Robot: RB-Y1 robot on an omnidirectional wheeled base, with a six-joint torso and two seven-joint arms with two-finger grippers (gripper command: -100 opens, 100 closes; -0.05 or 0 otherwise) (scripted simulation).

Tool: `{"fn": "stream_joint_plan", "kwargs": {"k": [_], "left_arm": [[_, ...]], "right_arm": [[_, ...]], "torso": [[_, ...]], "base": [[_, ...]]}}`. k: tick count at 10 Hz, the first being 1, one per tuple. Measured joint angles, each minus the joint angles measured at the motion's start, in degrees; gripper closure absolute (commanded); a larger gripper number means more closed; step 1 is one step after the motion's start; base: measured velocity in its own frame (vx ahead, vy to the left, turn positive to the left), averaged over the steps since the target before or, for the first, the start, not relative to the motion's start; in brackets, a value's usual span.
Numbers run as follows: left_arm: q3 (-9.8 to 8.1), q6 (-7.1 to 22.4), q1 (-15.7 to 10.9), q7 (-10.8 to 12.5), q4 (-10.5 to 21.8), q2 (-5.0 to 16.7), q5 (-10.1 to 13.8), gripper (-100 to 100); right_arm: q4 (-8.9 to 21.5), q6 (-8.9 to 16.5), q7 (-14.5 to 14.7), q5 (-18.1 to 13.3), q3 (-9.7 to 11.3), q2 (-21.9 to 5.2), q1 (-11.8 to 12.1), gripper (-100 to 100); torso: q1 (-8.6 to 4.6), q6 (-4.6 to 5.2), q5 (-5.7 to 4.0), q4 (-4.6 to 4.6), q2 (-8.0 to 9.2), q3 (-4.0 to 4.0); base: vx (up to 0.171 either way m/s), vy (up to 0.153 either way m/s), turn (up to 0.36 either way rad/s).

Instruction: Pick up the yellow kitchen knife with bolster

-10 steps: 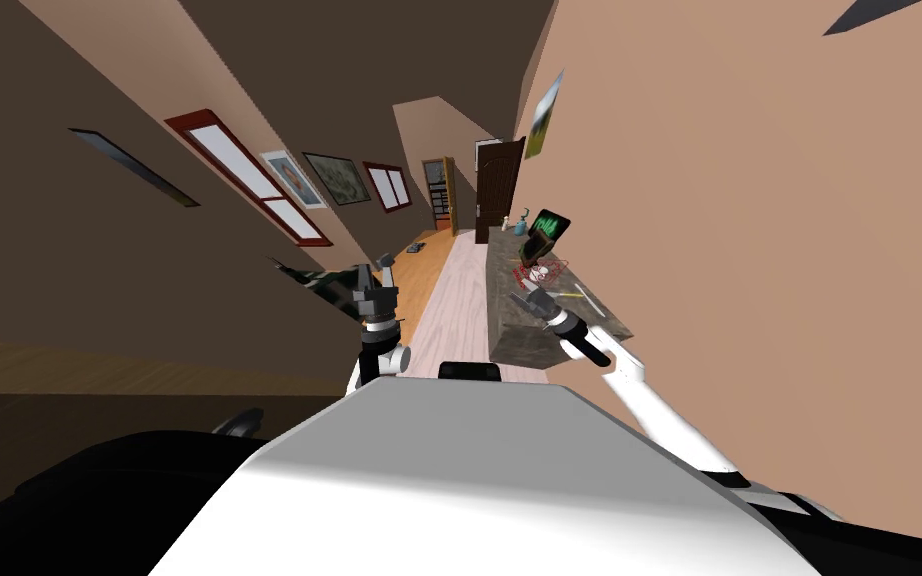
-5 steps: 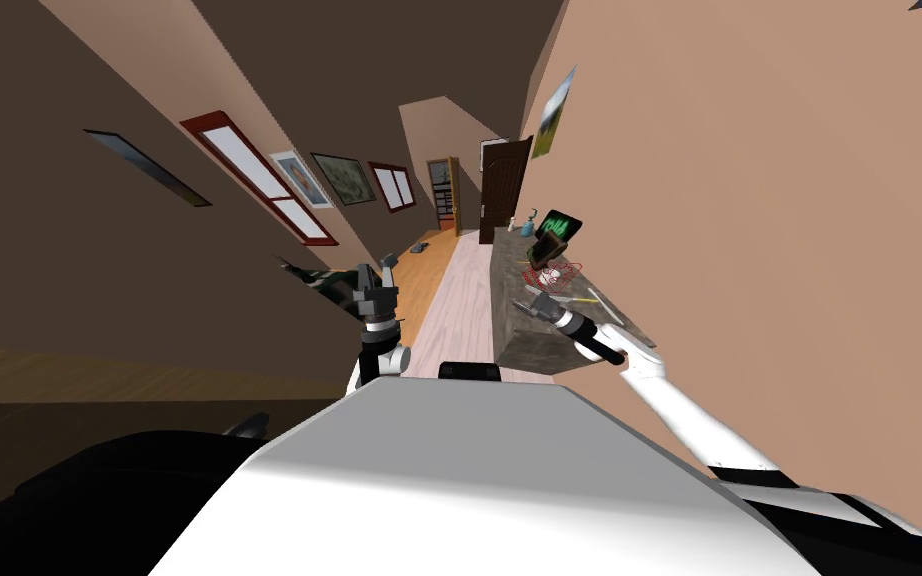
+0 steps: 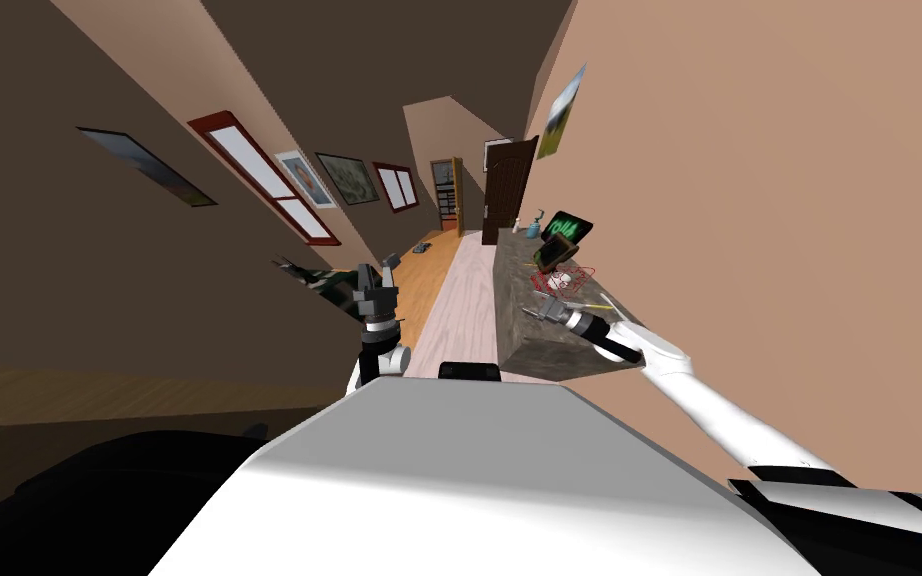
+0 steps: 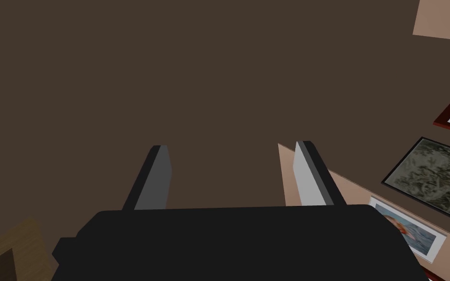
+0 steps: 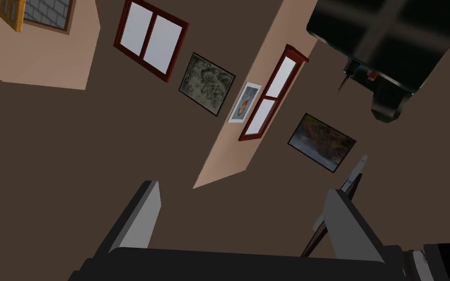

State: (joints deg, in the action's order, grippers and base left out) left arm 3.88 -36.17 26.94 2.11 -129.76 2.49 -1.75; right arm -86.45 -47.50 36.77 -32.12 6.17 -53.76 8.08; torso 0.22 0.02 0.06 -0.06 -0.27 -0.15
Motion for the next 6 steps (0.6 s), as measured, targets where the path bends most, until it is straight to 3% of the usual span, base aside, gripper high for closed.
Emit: {"fn": "stream_joint_plan", "kwargs": {"k": [4, 6], "left_arm": [[0.0, 0.0, 0.0, 0.0, 0.0, 0.0, 0.0, 0], [0.0, 0.0, 0.0, 0.0, 0.0, 0.0, 0.0, 0]], "right_arm": [[6.53, 0.63, 4.36, -3.6, 1.17, -5.11, -0.63, -100], [7.1, 1.8, 5.15, -4.99, 1.17, -8.51, 0.31, -100]], "torso": [[-0.11, 0.02, -0.02, 0.02, 0.1, 0.06], [-0.14, 0.03, -0.02, 0.02, 0.09, 0.05]], "base": [[0.062, 0.043, 0.012], [0.069, 0.025, 0.007]]}}
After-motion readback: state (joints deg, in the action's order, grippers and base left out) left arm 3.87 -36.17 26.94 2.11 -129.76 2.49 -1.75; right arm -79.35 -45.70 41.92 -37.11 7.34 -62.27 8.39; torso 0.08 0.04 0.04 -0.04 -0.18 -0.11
